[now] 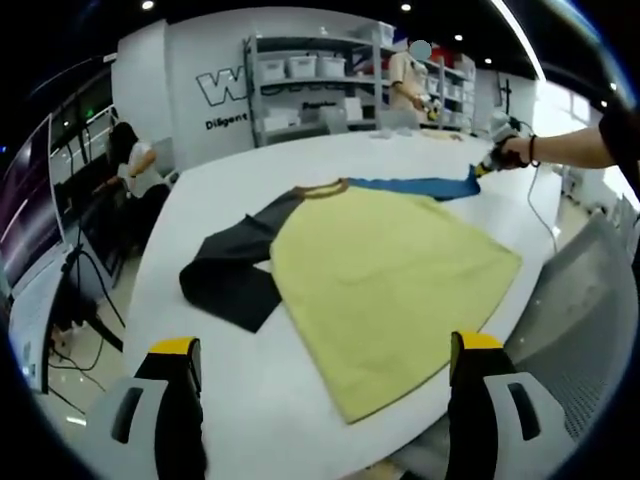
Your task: Fold the garment on the visible template until the final outline fits inside the template.
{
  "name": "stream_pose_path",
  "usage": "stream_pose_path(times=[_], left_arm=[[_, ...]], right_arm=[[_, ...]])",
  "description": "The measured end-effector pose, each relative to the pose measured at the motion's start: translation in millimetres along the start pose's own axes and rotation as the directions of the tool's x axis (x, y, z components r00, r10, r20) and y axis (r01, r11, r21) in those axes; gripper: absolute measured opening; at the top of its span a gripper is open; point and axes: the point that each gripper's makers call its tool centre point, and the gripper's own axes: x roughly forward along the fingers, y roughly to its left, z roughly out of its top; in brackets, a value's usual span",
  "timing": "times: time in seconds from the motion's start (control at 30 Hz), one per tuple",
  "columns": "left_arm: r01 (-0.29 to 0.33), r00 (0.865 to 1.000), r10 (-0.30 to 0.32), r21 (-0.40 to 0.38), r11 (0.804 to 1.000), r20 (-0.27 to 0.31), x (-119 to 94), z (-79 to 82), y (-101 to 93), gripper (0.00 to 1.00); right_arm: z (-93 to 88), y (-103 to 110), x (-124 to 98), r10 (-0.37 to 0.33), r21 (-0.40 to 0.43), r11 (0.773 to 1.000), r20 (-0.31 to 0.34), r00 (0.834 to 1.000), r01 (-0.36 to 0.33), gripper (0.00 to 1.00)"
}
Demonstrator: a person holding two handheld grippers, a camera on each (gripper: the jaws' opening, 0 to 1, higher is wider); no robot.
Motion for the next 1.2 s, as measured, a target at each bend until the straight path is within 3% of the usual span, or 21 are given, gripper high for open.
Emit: stream_pose_path(times=[1.2], left_arm=[[0.014,1.0,-0.014,-0.011,1.0,0.016,-4,-2.3,-3.7,0.98]], right_arm=[[11.3,113,0,0.17,-0.04,0.985,0.009,0.985,-0.17,0.0]])
